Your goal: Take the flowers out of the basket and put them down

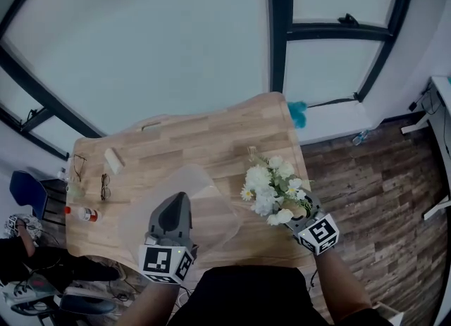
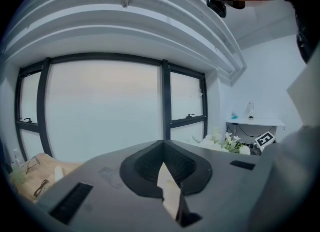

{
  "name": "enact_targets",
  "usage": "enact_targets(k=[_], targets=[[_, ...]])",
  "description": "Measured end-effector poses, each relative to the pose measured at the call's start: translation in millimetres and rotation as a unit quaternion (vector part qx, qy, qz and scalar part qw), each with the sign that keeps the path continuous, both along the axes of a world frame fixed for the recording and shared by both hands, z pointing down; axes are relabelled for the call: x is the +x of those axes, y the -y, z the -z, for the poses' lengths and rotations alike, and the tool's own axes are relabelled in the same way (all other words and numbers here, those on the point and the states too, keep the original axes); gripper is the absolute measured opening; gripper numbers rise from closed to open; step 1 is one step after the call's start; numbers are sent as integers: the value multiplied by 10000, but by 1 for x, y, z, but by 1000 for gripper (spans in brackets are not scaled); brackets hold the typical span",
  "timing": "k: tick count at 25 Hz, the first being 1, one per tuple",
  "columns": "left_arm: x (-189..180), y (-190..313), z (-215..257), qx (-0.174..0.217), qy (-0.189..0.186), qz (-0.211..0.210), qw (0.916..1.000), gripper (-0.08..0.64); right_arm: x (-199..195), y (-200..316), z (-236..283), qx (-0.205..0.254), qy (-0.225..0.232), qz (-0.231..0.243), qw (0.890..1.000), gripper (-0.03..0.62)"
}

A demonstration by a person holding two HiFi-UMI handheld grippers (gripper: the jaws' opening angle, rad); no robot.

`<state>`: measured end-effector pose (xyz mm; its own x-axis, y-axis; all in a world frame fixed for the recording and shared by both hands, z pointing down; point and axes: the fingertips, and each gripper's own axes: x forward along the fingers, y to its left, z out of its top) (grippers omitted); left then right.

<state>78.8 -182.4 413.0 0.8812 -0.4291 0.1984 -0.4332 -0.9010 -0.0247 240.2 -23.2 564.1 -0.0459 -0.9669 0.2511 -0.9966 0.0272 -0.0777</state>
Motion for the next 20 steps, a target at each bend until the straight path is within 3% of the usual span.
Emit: enact_targets(k=[11, 20], targets=[[-8, -3, 15, -35, -273, -263, 9993, 5, 18, -31, 25, -4, 96, -608, 9981, 313], [5, 2, 18, -72, -406, -453, 9981, 5, 31, -63, 59, 184, -277, -1188, 9924, 313]])
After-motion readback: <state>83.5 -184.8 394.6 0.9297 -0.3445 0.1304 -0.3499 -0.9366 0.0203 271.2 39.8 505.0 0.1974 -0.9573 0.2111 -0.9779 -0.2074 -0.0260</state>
